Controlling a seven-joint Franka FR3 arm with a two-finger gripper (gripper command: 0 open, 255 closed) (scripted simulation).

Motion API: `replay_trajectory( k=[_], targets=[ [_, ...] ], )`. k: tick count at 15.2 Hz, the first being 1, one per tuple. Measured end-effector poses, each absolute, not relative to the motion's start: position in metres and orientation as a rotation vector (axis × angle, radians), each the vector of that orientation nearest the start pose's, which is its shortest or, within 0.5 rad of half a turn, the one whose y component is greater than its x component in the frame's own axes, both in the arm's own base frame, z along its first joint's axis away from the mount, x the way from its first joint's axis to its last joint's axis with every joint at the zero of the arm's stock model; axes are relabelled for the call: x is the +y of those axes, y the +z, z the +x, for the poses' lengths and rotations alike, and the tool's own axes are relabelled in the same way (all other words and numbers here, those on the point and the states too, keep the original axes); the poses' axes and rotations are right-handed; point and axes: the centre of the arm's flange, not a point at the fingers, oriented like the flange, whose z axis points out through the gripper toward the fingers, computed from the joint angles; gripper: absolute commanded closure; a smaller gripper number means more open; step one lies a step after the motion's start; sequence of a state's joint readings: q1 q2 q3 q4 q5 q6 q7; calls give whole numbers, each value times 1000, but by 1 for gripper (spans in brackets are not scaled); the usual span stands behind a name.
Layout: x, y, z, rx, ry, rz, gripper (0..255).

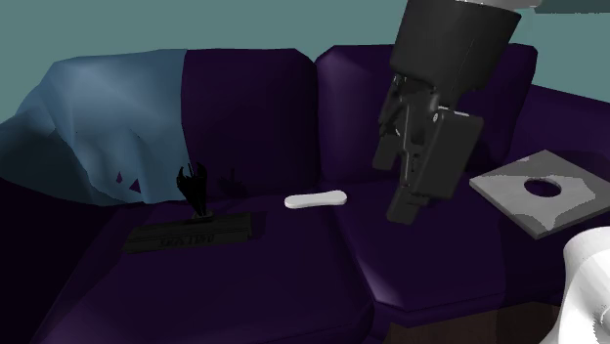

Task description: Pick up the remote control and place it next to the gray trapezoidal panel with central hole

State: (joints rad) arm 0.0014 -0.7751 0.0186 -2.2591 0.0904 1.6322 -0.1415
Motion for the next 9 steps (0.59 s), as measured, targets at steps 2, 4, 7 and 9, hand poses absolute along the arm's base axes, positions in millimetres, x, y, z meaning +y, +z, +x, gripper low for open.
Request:
replay_trajectory(
  k=[2, 4, 7, 9],
  targets=[
    [12, 635, 317, -245, -232, -3055, 0],
    [-2, 623, 324, -257, -224, -3055, 0],
    [-31, 600, 331, -280, -210, -3055, 0],
    [-51, 585, 340, -295, -201, -3055, 0]
  ],
)
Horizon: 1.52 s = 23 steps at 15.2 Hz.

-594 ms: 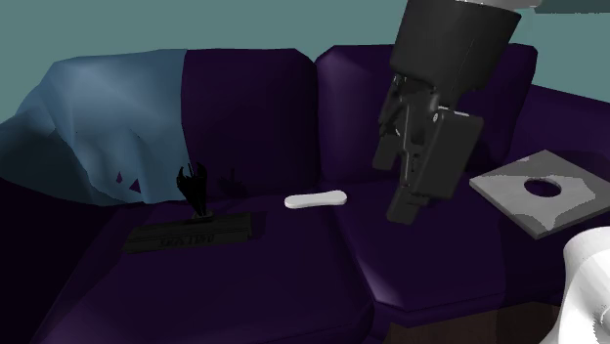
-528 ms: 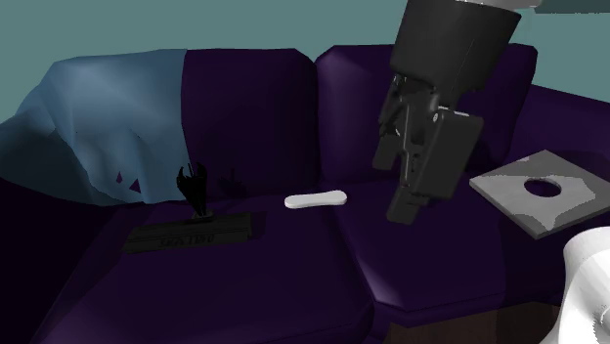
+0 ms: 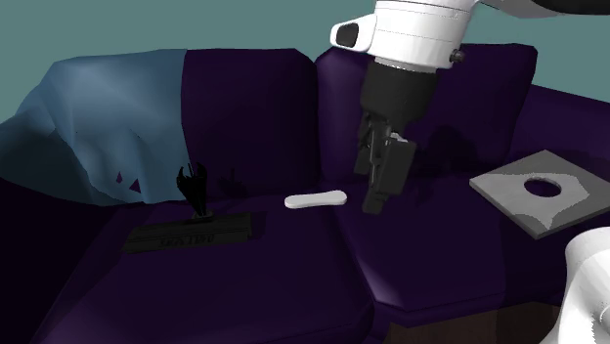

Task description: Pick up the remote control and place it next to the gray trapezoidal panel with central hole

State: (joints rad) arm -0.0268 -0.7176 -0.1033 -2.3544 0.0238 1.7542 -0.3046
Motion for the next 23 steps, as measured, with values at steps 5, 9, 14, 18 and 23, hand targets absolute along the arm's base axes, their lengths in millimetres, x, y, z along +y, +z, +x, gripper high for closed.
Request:
replay_trajectory(
  k=[5, 9, 14, 18, 23],
  targets=[
    [-100, 546, 357, -336, -179, -3054, 0],
    [-144, 514, 372, -367, -160, -3053, 0],
    [-192, 472, 390, -408, -138, -3050, 0],
    [-233, 440, 407, -440, -120, -3048, 0],
    [-280, 401, 424, -479, -97, -3045, 0]
  ],
)
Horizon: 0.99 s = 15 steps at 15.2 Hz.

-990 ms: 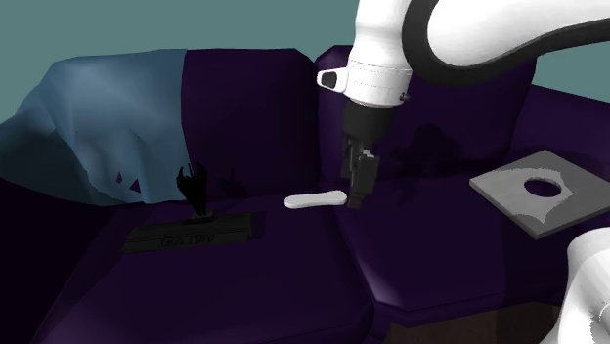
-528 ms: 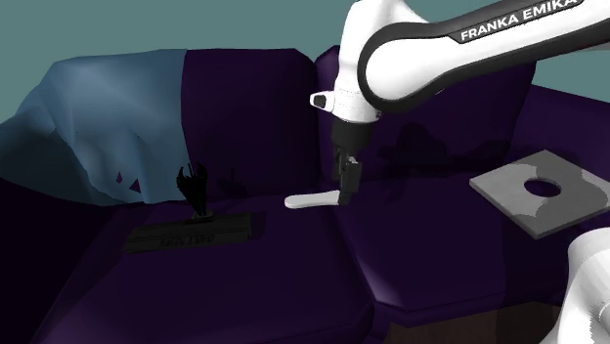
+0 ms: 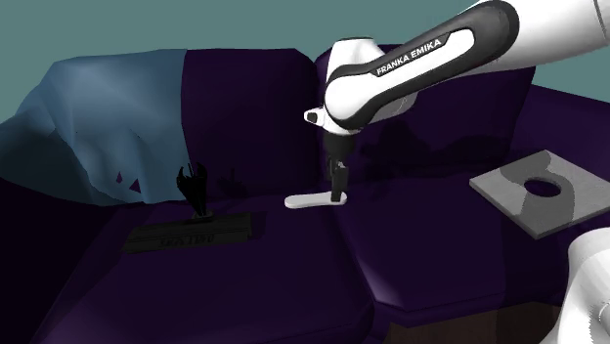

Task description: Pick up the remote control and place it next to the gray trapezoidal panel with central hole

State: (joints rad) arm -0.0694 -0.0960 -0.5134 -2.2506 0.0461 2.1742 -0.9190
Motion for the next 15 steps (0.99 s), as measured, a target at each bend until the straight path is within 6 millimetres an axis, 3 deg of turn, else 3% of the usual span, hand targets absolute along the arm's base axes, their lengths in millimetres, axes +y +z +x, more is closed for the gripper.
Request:
replay_trajectory(
  k=[15],
  targets=[
    [-427, 284, 492, -600, -27, -3033, 0]
  ],
)
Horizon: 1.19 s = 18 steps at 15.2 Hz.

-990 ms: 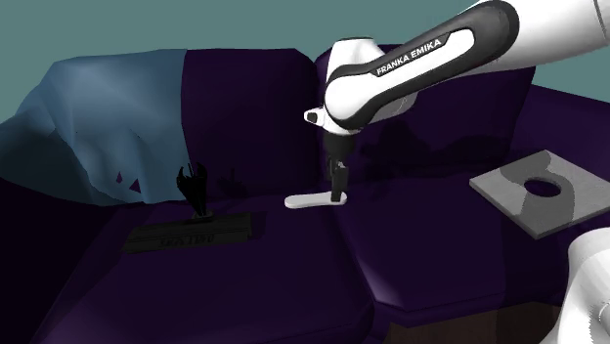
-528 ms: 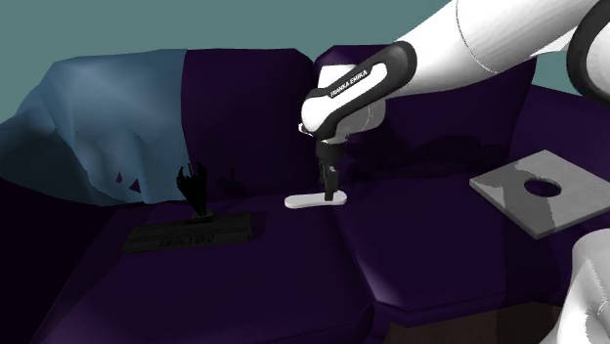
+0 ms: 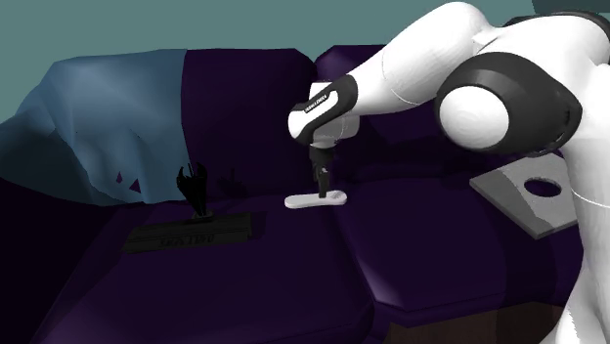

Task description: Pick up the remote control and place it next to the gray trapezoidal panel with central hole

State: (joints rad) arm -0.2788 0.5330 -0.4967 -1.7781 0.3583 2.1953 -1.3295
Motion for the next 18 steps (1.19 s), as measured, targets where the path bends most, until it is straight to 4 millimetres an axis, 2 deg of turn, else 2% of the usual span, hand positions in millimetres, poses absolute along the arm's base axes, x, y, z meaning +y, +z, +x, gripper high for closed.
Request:
replay_trajectory(
  k=[3, 11, 17, 18],
  targets=[
    [-453, 262, 502, -620, -14, -3029, 0],
    [-452, 222, 506, -625, -12, -3028, 0],
    [-452, 218, 506, -626, -13, -3028, 0],
    [-452, 218, 506, -626, -13, -3028, 255]
  ],
)
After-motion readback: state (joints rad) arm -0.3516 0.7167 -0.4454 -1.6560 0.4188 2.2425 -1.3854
